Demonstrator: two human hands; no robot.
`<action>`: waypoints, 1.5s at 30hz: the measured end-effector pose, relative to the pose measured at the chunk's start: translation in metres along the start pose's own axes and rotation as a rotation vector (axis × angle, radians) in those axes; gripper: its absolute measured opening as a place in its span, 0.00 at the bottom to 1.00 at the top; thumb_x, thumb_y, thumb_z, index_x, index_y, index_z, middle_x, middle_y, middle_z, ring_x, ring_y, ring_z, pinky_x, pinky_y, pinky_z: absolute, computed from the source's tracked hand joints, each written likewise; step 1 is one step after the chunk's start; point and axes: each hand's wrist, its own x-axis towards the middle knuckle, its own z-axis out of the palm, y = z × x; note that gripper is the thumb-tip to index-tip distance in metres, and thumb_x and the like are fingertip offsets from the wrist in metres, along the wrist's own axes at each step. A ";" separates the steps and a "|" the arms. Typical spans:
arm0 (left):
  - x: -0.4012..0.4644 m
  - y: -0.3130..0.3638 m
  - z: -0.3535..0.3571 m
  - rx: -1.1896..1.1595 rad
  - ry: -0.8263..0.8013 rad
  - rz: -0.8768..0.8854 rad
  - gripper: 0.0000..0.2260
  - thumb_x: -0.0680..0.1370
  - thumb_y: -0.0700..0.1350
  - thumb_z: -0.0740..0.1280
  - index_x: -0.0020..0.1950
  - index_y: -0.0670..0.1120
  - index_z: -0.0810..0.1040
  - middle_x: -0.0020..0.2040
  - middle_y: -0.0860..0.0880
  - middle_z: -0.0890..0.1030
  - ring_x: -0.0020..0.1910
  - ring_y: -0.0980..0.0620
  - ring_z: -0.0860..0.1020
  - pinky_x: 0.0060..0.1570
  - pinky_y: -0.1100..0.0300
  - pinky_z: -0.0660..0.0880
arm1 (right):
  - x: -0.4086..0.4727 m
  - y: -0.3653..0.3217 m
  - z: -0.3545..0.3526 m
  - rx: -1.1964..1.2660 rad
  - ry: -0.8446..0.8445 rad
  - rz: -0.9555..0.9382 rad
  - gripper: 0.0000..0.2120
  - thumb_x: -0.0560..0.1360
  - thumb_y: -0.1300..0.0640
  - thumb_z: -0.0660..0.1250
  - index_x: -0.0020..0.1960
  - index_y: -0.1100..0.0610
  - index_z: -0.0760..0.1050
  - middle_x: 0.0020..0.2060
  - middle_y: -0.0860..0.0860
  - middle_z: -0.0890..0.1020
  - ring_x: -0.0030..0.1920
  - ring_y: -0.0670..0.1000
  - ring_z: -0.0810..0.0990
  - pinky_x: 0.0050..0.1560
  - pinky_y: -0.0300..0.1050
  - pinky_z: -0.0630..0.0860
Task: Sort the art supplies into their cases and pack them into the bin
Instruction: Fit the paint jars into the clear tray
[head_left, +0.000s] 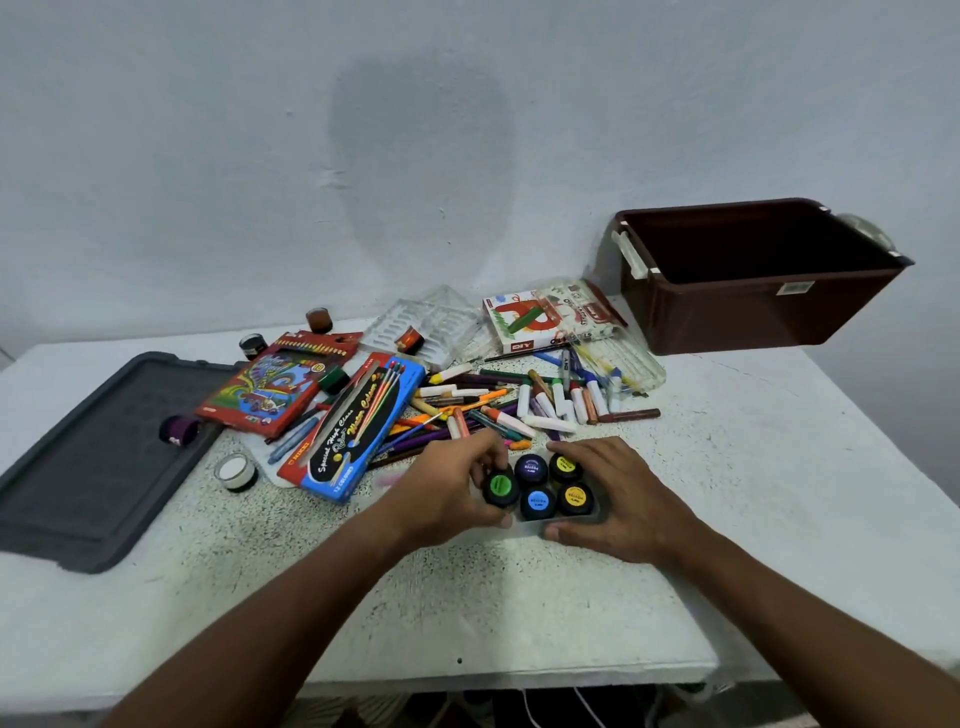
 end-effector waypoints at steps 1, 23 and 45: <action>-0.001 0.001 0.001 0.012 0.003 0.018 0.20 0.63 0.43 0.80 0.49 0.48 0.75 0.42 0.54 0.78 0.38 0.60 0.72 0.35 0.69 0.66 | 0.000 0.000 0.000 -0.003 -0.002 0.001 0.44 0.64 0.24 0.64 0.73 0.43 0.62 0.64 0.41 0.71 0.65 0.44 0.65 0.63 0.50 0.69; -0.010 0.002 0.014 0.162 -0.027 0.035 0.20 0.72 0.47 0.74 0.63 0.47 0.79 0.49 0.53 0.71 0.44 0.58 0.71 0.41 0.75 0.65 | 0.000 0.001 0.000 -0.022 -0.013 -0.007 0.44 0.65 0.25 0.64 0.74 0.44 0.61 0.65 0.42 0.70 0.65 0.43 0.64 0.63 0.48 0.68; 0.007 0.002 -0.006 0.188 -0.032 0.070 0.16 0.72 0.48 0.74 0.58 0.47 0.82 0.45 0.50 0.81 0.34 0.64 0.73 0.38 0.71 0.70 | 0.009 0.004 -0.004 -0.173 -0.012 -0.141 0.42 0.65 0.24 0.62 0.70 0.50 0.66 0.56 0.46 0.73 0.55 0.46 0.68 0.55 0.44 0.69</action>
